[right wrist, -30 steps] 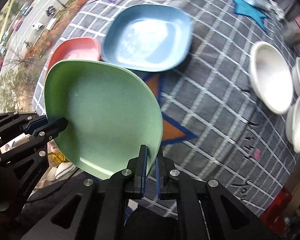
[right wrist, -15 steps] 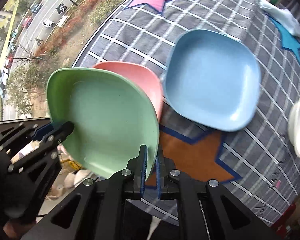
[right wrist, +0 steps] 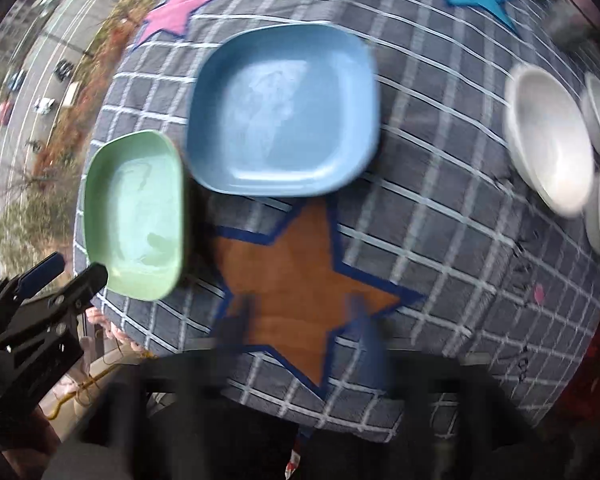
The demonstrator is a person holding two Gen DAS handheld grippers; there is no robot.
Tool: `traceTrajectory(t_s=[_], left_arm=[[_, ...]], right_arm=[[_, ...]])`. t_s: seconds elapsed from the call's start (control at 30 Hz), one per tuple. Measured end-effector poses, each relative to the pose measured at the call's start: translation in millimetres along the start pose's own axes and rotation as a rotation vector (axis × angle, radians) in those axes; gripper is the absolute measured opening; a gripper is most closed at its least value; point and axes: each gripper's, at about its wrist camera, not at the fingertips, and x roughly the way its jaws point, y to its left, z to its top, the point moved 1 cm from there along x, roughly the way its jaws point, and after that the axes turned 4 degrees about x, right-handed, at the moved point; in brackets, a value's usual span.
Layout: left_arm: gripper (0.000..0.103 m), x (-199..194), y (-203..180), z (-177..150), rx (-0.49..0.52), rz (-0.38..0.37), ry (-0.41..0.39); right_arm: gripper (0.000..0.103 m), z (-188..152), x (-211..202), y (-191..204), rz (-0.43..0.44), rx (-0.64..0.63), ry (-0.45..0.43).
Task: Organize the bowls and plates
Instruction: 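Carry the green plate with the right gripper over the pink plate, then lower the green plate onto the pink plate and open the right gripper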
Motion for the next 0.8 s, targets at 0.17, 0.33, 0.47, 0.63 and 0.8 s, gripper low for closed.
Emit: traceTrajectory(t_s=[0.17,0.33,0.47,0.63,0.8], left_arm=[[0.077,-10.6,-41.4,13.7,0.114,-0.041,-0.019],[0.077,-10.2,-69.2,20.3,0.166,-0.069,0.004],[0.077,-10.6,-89.4,27.1,0.176,-0.059,0.030],[0.077,-18.3,-114.3,31.1,0.150,-0.062,0.011],[0.077,-17.9,-132.2,30.8,0.125,-0.071,0.018]], right_arm=[[0.083,-10.1,-30.1,-27.9,-0.012,0.032,-0.108],[0.083,-15.4,-53.2,-79.6,-0.040,0.002,-0.113],[0.083,-20.6,-63.3,-115.5,-0.073,-0.048,-0.089],[0.083,-23.1,-73.3,-145.2,-0.102,-0.093,-0.106],[0.083,-26.5,-74.2,-171.2,-0.104,-0.101,-0.095]])
